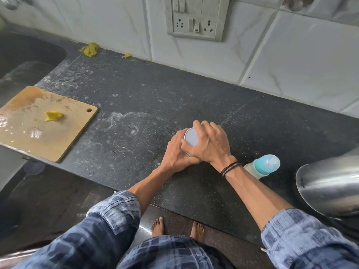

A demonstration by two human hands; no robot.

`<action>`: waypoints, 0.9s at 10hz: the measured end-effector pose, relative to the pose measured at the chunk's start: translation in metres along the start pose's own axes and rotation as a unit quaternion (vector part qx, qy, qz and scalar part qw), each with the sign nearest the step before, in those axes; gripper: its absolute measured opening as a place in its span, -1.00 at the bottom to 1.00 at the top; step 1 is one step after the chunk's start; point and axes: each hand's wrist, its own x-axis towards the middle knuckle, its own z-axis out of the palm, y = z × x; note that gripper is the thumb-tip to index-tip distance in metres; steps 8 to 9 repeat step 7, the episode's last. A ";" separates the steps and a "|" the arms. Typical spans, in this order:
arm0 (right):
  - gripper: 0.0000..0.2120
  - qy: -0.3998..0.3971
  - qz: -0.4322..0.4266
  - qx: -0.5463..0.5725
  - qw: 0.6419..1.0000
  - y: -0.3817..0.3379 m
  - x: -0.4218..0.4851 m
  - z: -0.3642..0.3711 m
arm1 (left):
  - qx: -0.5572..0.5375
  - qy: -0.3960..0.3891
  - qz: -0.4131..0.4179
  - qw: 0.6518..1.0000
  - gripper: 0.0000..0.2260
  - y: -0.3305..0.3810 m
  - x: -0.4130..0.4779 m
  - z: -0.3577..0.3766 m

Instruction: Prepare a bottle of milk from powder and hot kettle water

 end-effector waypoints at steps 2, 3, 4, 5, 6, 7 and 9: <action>-0.45 0.008 0.022 0.010 1.000 -0.004 -0.001 0.002 | -0.008 0.022 0.004 1.000 -0.13 -0.010 -0.001 0.007; -0.45 0.015 0.027 0.007 0.999 -0.004 0.000 0.002 | 0.004 0.025 -0.001 1.000 -0.12 -0.010 0.000 0.008; -0.43 0.024 0.026 -0.011 0.999 -0.001 -0.002 0.006 | 0.013 0.018 0.015 1.000 -0.12 -0.011 0.002 0.006; -0.38 0.017 0.022 -0.017 0.999 -0.002 -0.004 0.002 | 0.020 0.013 0.019 1.000 -0.13 -0.008 0.000 0.004; -0.35 -0.027 0.040 -0.052 0.997 -0.003 -0.008 -0.008 | 0.022 -0.003 0.029 0.999 -0.10 -0.009 0.001 -0.001; -0.29 -0.019 0.109 -0.035 0.993 0.000 -0.016 -0.019 | -0.005 -0.037 0.018 0.999 -0.02 -0.007 -0.003 -0.009; -0.29 -0.019 0.109 -0.035 0.993 0.000 -0.016 -0.019 | -0.005 -0.037 0.018 0.999 -0.02 -0.007 -0.003 -0.009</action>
